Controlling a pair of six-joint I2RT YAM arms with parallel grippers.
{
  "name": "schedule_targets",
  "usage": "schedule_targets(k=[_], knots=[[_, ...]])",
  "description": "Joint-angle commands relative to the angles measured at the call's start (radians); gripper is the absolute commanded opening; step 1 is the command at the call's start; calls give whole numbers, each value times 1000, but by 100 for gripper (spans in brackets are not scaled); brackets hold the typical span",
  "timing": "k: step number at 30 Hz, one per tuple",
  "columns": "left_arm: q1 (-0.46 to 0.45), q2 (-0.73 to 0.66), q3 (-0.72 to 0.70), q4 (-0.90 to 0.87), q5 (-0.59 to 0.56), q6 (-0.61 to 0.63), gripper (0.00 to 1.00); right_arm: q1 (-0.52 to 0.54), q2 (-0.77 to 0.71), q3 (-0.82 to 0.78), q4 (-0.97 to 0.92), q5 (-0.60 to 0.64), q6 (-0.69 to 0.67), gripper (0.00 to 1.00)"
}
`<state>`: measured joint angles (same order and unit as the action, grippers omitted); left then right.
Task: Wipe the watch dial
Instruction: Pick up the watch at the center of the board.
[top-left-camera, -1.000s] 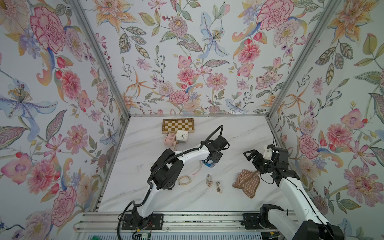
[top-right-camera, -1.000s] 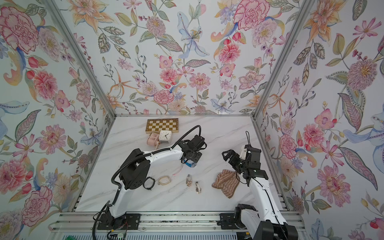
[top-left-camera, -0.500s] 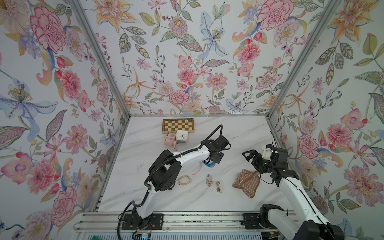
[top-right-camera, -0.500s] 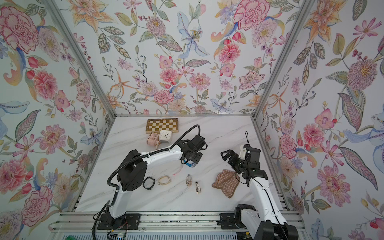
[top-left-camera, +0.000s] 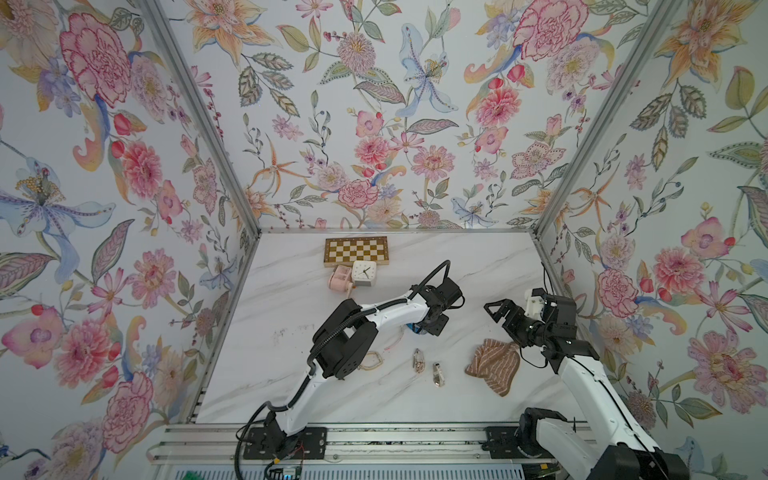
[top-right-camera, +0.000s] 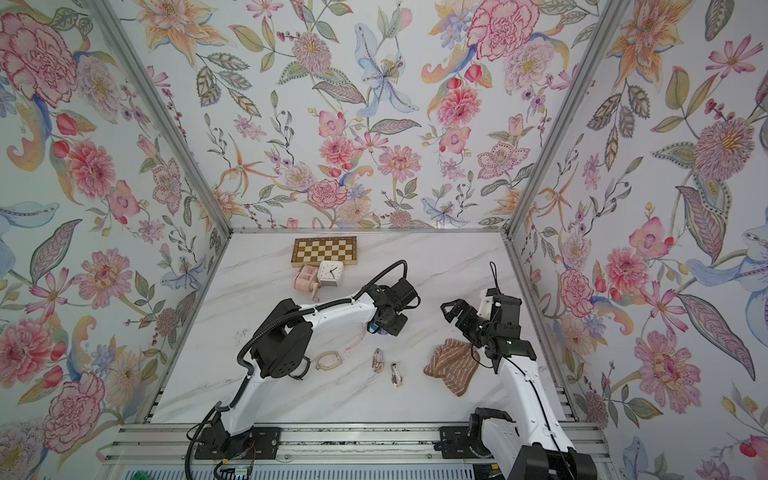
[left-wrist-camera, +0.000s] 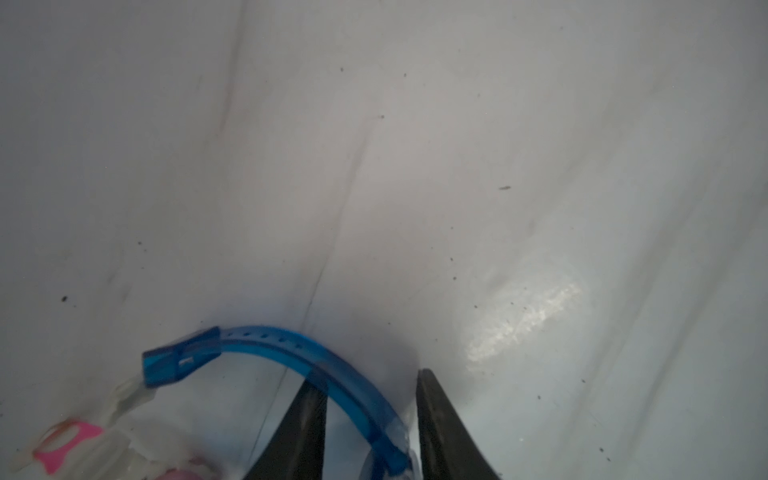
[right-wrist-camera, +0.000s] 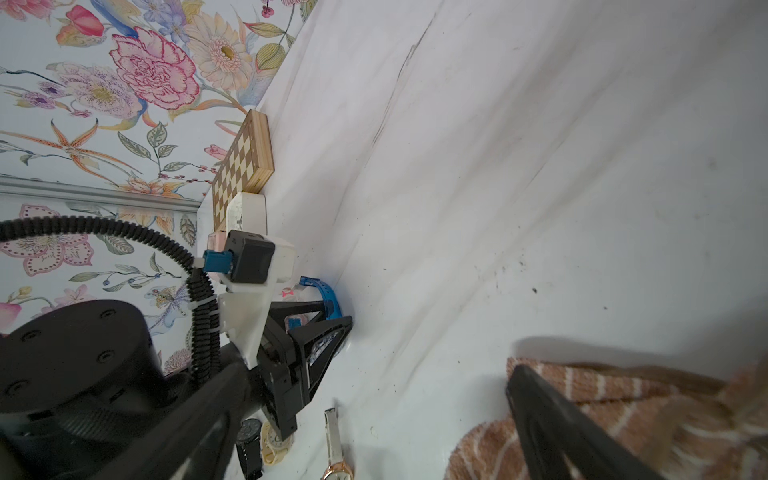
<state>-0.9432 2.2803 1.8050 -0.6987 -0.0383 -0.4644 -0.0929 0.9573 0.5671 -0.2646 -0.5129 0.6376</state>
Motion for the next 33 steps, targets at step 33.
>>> schedule_targets(k=[33], knots=[[4, 199, 327, -178, -52, 120, 33, 12, -8, -35, 30, -16, 7, 100]])
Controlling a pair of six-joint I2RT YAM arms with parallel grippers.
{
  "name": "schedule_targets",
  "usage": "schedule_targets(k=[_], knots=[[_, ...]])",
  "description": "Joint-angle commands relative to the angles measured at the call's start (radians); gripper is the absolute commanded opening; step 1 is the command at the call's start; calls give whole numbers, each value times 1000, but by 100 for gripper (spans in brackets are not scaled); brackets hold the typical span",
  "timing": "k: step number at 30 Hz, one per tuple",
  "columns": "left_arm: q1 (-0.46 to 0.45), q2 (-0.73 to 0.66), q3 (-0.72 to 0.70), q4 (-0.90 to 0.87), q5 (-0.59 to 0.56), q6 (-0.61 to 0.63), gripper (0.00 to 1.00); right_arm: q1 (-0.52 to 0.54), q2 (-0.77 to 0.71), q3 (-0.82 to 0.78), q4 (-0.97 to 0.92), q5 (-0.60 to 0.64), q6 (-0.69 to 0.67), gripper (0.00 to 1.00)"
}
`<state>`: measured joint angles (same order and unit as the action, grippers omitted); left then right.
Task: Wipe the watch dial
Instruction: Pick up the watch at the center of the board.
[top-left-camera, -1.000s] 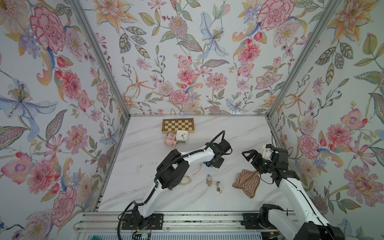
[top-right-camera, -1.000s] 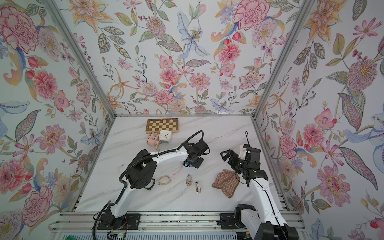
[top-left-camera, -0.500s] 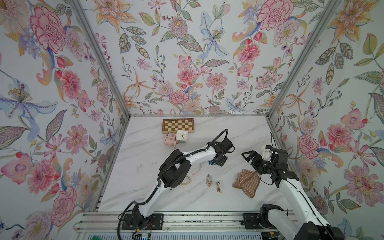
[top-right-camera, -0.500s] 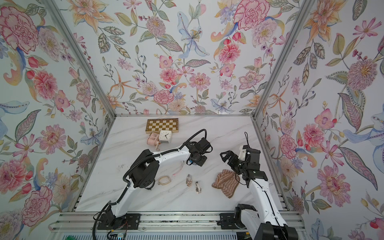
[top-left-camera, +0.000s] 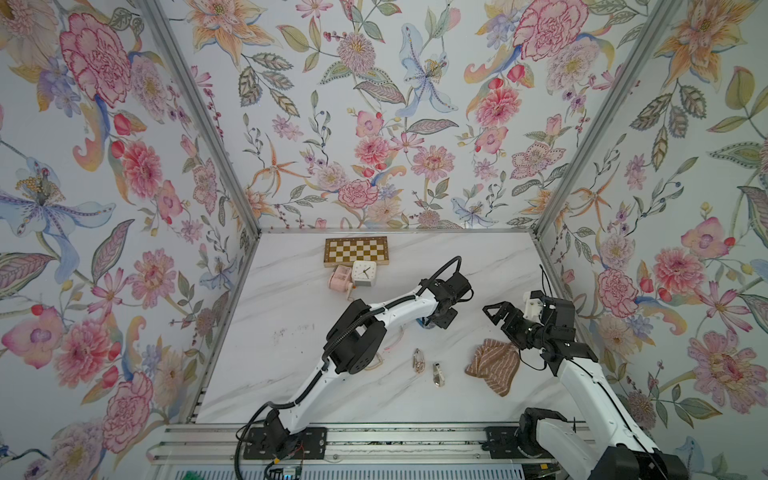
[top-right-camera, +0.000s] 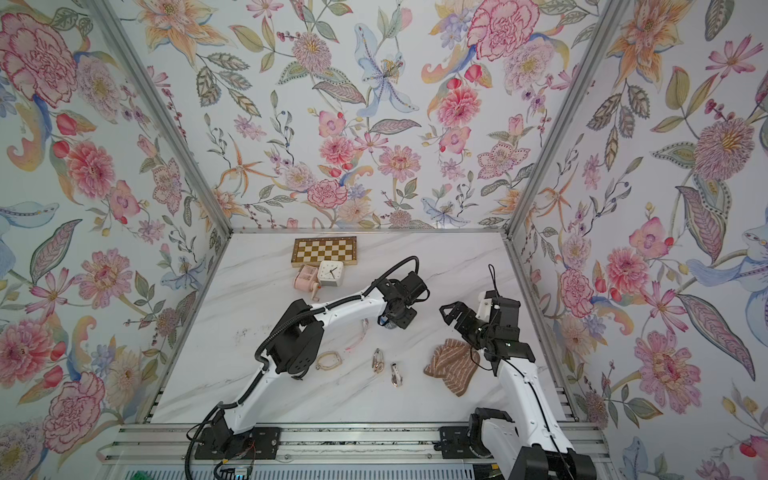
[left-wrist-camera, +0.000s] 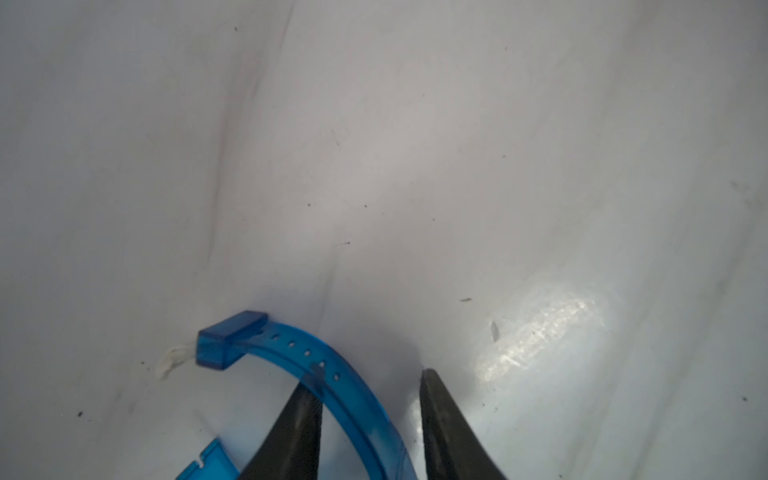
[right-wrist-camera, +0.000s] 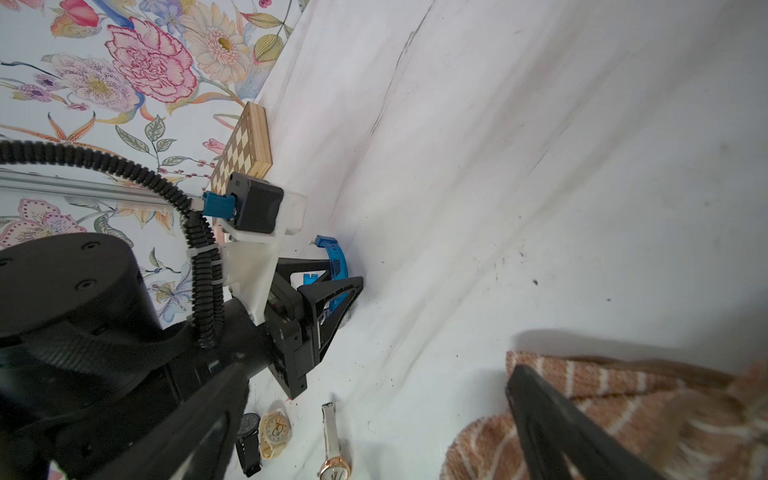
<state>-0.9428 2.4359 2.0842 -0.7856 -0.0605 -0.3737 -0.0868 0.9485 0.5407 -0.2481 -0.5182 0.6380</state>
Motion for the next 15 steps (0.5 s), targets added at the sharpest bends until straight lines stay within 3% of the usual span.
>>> schedule_targets(k=[1, 8, 15], knots=[[3, 56, 62, -105, -27, 33, 32, 5, 1, -8, 13, -11, 7, 100], [8, 102, 117, -148, -13, 42, 29, 4, -8, -11, 13, -12, 7, 100], [12, 120, 144, -164, -2, 46, 11, 4, -15, -15, 9, -9, 5, 100]])
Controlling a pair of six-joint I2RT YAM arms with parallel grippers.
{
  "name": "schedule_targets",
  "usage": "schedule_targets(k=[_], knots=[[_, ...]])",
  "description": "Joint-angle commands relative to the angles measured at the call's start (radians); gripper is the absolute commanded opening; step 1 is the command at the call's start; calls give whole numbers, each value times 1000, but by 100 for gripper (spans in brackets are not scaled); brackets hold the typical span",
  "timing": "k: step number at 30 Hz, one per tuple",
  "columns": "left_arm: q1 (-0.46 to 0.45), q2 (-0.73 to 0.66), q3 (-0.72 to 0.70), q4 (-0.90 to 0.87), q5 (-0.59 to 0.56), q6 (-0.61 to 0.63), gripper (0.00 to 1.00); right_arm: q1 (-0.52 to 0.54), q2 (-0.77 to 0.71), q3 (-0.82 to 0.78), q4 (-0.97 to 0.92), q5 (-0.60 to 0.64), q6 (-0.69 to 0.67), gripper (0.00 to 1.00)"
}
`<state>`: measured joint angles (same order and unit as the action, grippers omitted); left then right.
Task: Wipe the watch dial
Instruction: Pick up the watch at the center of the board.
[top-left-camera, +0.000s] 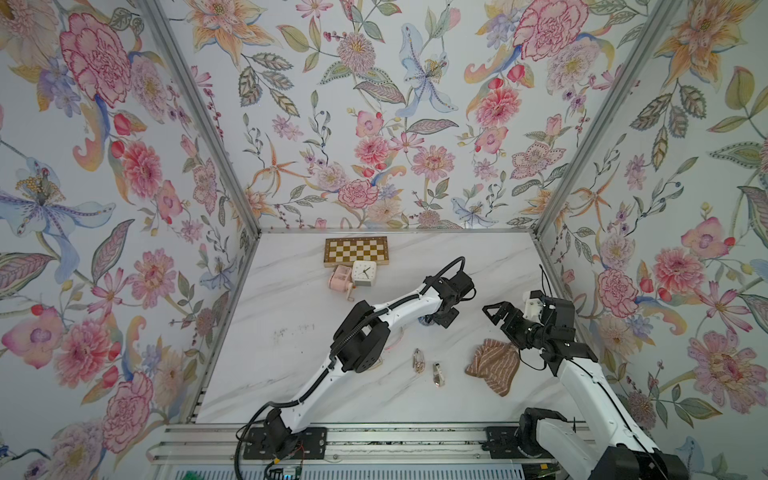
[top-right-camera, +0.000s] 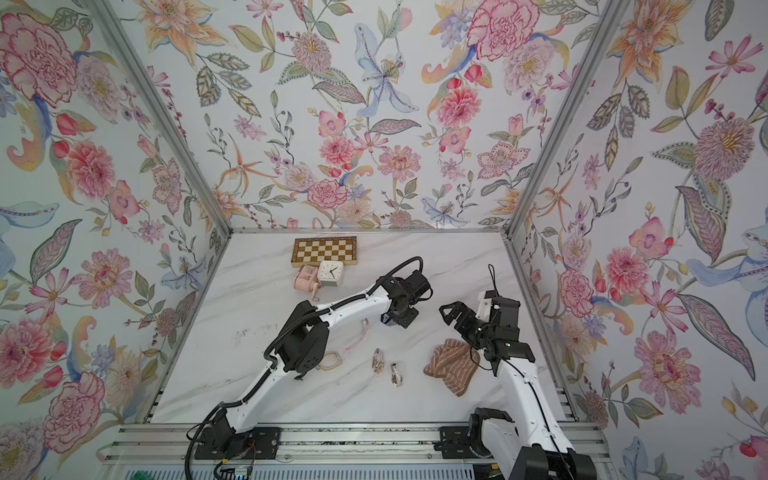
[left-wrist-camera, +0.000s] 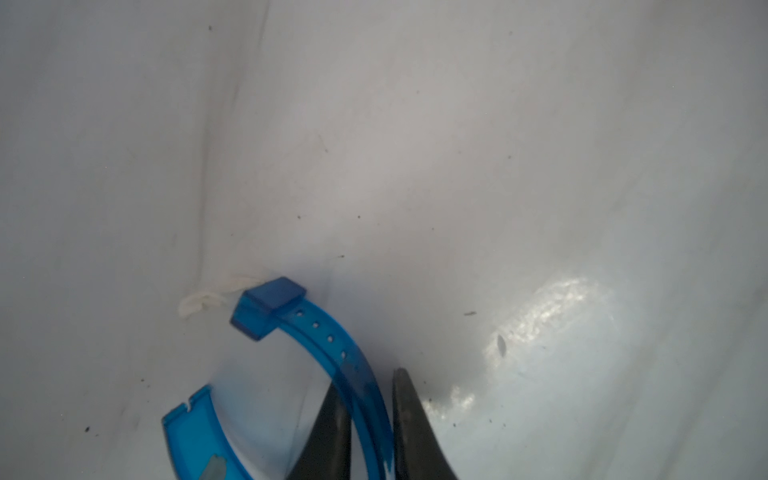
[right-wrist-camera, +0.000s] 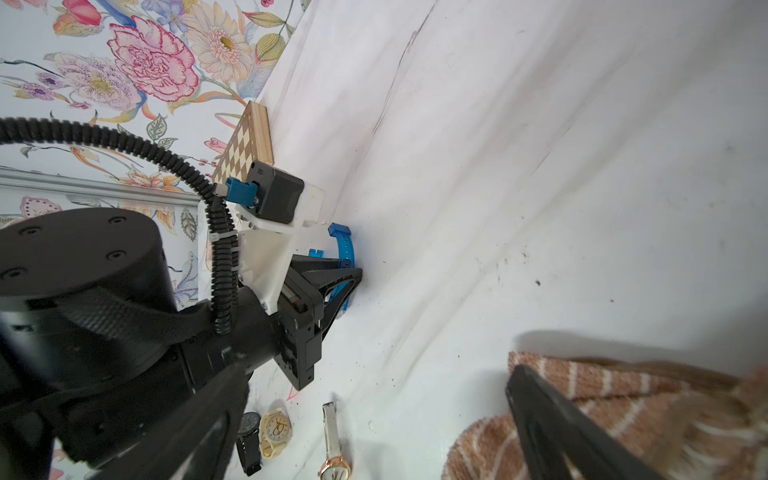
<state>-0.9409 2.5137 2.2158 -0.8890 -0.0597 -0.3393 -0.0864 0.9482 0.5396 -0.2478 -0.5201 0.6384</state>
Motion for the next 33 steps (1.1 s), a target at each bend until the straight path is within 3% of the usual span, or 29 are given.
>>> schedule_targets(k=[1, 3, 7, 12, 15, 18, 23, 33], knots=[[9, 41, 8, -61, 0, 11, 6, 4, -17, -12, 5, -5, 3, 100], [11, 31, 2, -58, 9, 10, 0, 3, -18, -4, -6, 1, 0, 100], [22, -14, -28, -33, 28, 13, 0, 10, -23, 40, -80, 50, -22, 100], [66, -140, -109, 50, 113, -7, 0, 90, 13, 155, -287, 225, -83, 98], [117, -288, -271, 202, 231, -74, 0, 181, 50, 195, -380, 304, -97, 97], [193, -475, -526, 450, 357, -202, 0, 248, 47, 189, -392, 345, -75, 97], [315, -681, -891, 779, 492, -452, 0, 284, 40, 205, -396, 360, -78, 97], [362, -941, -1209, 1012, 490, -548, 0, 294, 89, 245, -476, 376, -67, 98]])
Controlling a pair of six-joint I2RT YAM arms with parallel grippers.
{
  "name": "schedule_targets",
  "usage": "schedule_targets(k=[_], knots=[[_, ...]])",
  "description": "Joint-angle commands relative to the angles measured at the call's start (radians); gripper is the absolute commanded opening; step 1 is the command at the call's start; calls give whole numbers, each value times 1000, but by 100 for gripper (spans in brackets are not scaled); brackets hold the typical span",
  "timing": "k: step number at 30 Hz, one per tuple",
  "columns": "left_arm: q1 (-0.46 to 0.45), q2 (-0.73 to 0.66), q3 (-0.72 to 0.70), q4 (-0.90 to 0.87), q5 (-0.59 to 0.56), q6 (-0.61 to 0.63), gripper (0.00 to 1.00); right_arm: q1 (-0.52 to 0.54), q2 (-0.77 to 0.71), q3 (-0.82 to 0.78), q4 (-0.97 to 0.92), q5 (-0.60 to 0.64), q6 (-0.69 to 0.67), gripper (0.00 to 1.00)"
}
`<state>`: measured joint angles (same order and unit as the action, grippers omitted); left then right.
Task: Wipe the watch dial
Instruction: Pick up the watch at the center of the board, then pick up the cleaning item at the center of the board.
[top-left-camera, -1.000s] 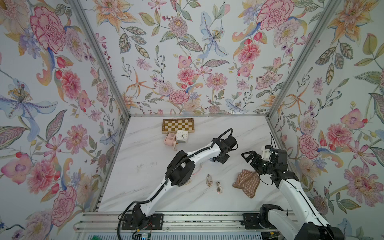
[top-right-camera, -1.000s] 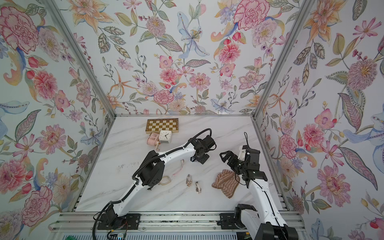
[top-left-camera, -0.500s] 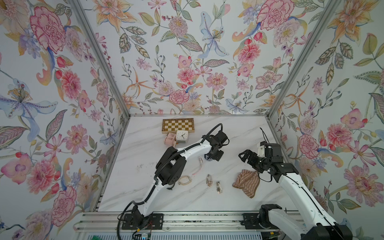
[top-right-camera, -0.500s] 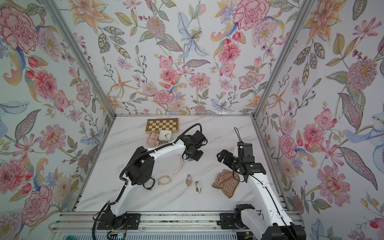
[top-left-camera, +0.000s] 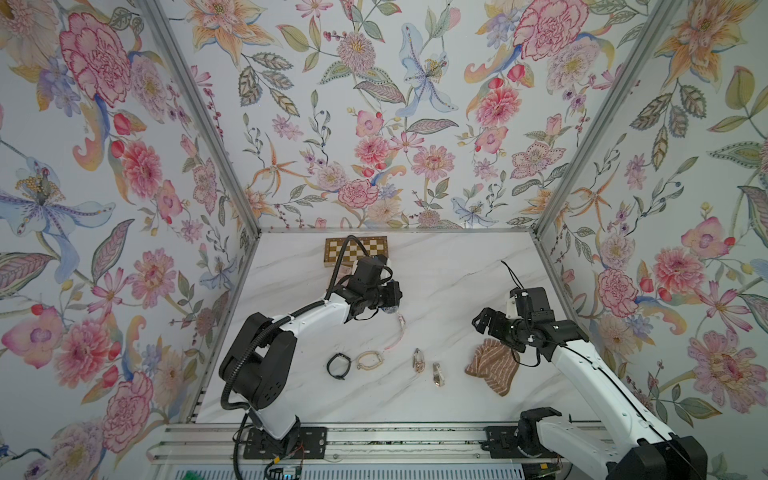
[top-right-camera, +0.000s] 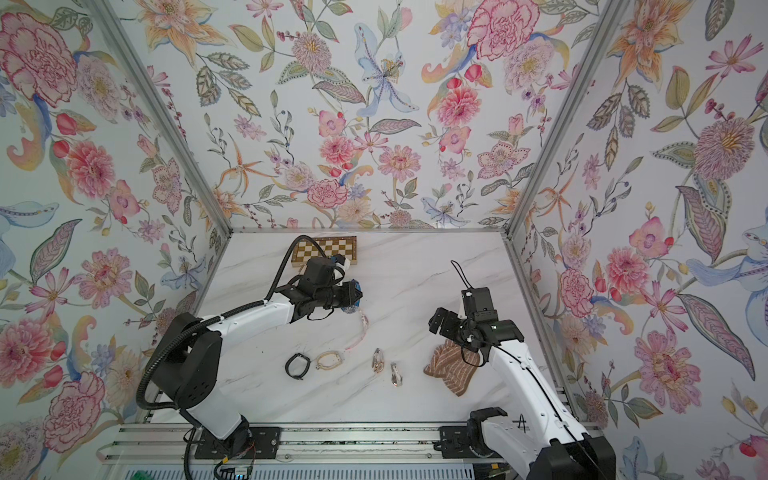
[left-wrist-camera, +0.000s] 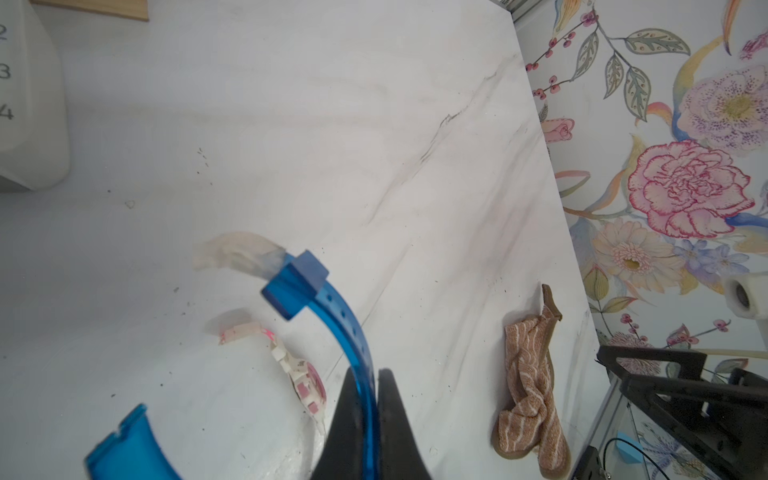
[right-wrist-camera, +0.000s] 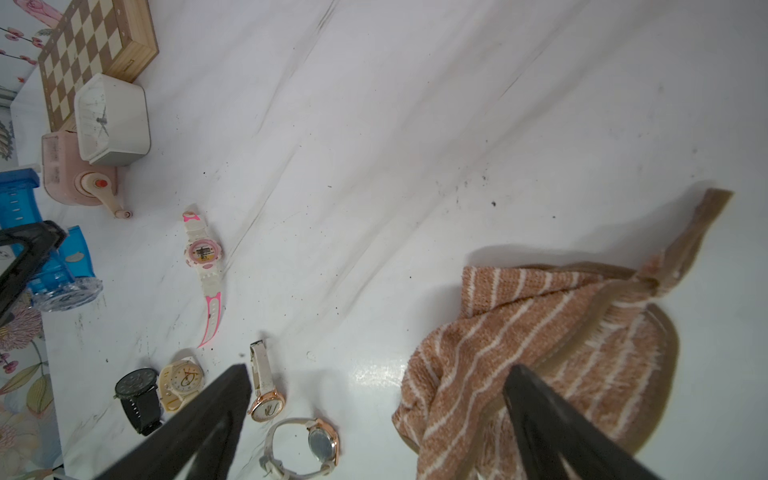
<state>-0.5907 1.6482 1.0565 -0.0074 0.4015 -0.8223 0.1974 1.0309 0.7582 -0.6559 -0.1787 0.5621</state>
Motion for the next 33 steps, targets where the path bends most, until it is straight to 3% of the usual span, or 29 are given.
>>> schedule_targets(k=[1, 8, 15, 29, 33], knots=[[23, -119, -85, 167, 42, -91, 0, 19, 13, 28, -88, 50, 19, 97], [87, -184, -276, 421, 151, -285, 0, 107, 49, 32, -171, 141, 74, 98], [105, -207, -371, 492, 170, -330, 0, 170, 95, -12, -130, 161, 127, 93], [106, -232, -388, 477, 160, -334, 0, 174, 211, -109, 42, 175, 106, 45], [102, -228, -388, 497, 154, -367, 0, 179, 189, -92, 50, 179, 83, 9]])
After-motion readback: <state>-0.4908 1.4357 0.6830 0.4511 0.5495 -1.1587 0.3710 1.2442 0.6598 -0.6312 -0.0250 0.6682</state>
